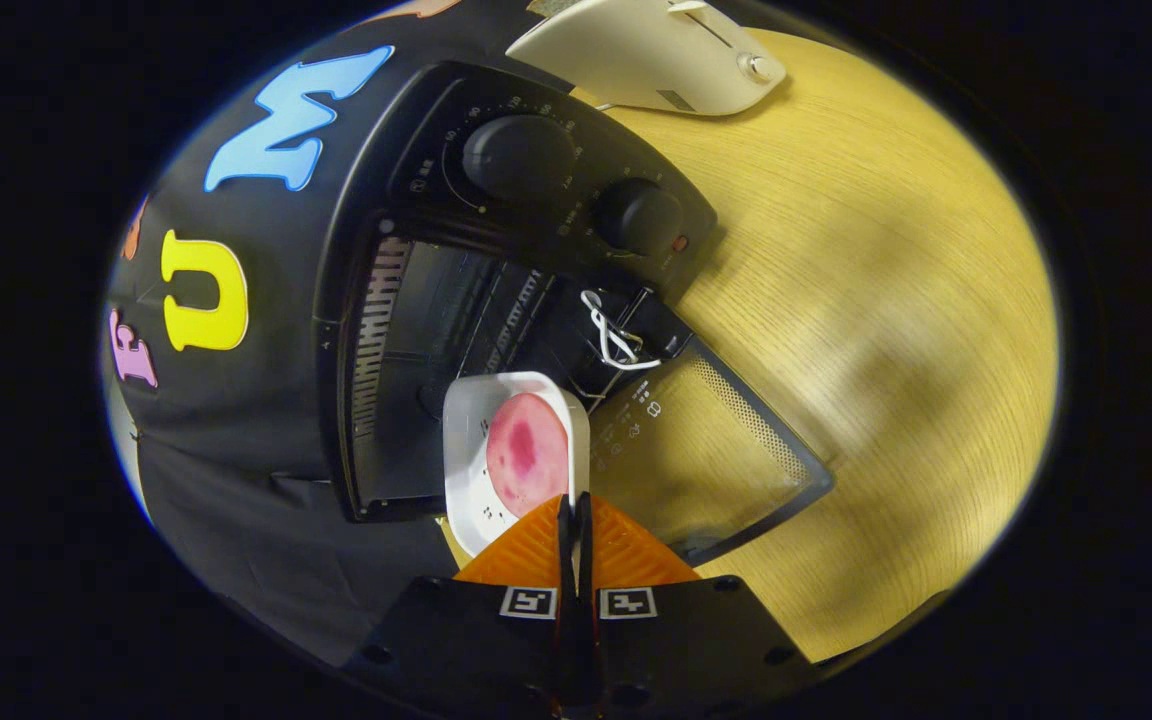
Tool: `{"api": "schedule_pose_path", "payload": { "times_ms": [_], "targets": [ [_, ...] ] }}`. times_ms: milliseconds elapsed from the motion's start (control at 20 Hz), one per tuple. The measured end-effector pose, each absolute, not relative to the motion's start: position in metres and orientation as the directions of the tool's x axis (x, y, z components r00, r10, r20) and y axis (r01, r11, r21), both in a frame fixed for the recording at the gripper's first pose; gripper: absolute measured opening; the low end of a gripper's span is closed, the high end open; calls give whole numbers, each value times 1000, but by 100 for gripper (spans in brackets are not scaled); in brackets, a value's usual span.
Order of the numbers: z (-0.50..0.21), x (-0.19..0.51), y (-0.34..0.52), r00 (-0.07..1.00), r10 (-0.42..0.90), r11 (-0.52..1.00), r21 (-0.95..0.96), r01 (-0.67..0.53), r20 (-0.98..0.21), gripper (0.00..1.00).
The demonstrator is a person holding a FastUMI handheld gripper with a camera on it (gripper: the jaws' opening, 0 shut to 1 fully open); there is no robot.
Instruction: Open the toaster oven, put the food inside, and close the toaster oven door.
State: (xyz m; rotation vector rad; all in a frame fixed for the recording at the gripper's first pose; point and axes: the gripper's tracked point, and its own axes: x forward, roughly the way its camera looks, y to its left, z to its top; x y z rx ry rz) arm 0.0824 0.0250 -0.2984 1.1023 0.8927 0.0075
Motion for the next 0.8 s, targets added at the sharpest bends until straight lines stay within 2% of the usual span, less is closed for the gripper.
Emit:
{"api": "schedule_pose_path", "payload": {
  "times_ms": [450,600,800],
  "targets": [
    [-291,136,22,774,293,345,817,462,-561,2],
    [-287,150,33,794,290,288,840,459,-534,2],
    [-289,164,39,808,256,303,838,454,-530,2]
  ]
}}
